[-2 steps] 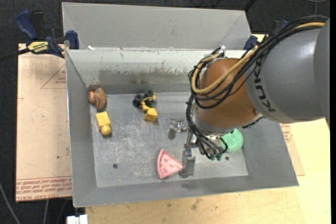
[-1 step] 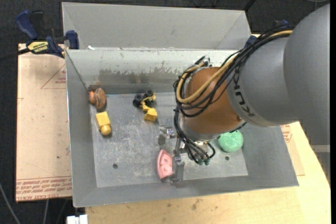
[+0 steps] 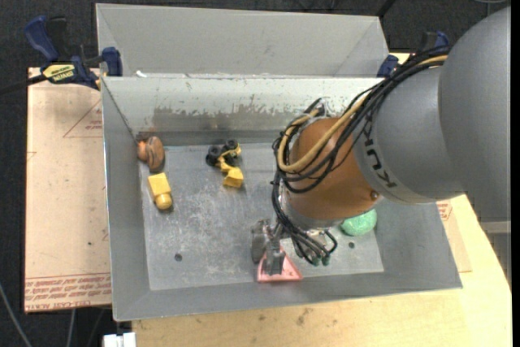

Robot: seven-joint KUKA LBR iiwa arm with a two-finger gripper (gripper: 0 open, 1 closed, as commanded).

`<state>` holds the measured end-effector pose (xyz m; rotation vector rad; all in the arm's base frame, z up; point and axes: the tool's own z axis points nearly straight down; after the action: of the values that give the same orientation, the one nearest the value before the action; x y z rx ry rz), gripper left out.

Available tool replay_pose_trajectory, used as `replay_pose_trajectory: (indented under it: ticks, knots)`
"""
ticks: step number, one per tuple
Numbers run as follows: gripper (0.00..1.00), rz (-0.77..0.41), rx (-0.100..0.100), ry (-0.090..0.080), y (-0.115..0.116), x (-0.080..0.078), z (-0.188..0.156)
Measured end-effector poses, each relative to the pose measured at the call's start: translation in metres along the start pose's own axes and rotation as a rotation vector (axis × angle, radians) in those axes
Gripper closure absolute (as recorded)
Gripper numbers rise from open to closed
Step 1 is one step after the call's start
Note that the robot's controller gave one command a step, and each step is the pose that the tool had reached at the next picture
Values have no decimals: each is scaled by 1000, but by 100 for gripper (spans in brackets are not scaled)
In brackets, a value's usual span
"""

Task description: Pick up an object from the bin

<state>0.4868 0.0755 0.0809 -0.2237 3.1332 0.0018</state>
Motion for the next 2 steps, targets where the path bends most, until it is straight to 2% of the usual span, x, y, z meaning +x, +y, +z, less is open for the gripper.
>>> replay_pose_trajectory:
  ticks: [1,2]
  knots:
    - [100,0,0,0,0,0,0]
    - [100,-30,0,-1,17,-10,-86]
